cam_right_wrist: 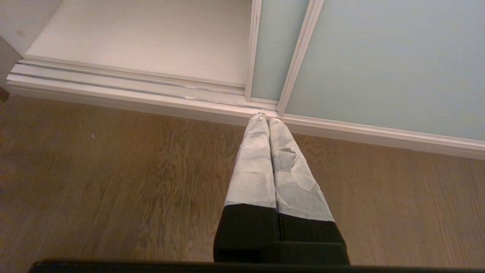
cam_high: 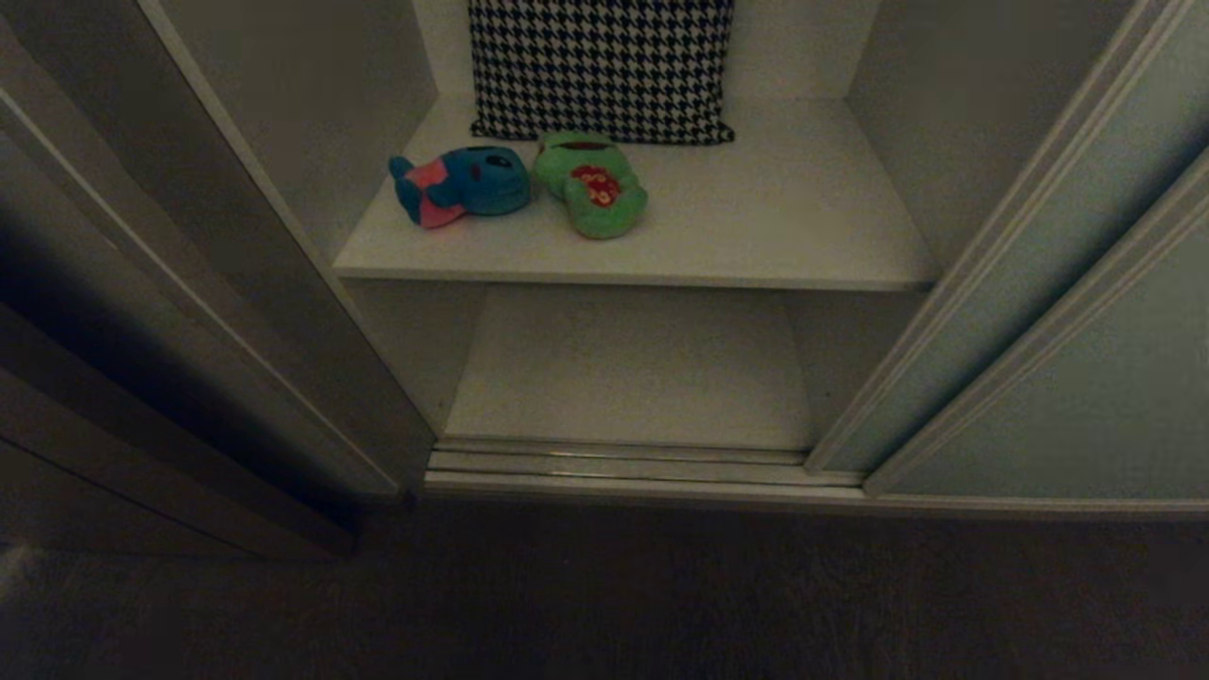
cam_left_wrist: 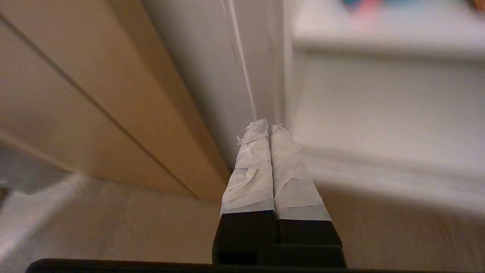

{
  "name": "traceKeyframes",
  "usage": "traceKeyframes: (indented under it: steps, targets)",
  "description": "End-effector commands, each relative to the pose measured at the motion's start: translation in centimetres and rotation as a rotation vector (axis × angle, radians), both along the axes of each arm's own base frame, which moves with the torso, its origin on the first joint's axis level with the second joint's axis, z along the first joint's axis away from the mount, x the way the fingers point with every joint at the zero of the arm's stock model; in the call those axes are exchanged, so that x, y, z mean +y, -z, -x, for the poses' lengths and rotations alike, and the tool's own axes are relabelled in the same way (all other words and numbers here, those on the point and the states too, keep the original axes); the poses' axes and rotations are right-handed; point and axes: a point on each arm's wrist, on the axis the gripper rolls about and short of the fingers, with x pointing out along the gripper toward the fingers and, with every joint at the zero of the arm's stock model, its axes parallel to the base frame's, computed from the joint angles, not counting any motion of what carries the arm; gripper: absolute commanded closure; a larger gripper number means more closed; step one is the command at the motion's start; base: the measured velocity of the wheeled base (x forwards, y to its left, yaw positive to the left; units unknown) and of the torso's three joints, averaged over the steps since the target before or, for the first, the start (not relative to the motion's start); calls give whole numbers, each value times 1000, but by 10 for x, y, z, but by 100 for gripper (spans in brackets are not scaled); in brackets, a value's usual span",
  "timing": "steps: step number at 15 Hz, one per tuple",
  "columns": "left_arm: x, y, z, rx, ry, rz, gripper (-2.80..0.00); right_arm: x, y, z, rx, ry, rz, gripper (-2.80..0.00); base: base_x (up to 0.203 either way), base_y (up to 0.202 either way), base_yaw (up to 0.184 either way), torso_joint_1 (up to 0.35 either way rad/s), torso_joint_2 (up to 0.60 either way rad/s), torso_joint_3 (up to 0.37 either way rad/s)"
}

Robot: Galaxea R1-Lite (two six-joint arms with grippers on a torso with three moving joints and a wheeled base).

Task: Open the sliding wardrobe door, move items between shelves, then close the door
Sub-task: Close the door

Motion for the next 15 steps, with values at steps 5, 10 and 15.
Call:
traceKeyframes:
  steps: [5, 10, 15]
  targets:
    - [-2, 132, 44, 28, 132, -18, 0, 0, 0, 0, -3, 0, 1, 0, 0, 0, 0, 0, 0, 0]
    - [-4, 159, 51, 80, 217, -25, 0, 0, 0, 0, -3, 0, 1, 0, 0, 0, 0, 0, 0, 0]
    - [-4, 159, 51, 71, 193, 27, 0, 0, 0, 0, -2, 0, 1, 0, 0, 0, 0, 0, 0, 0]
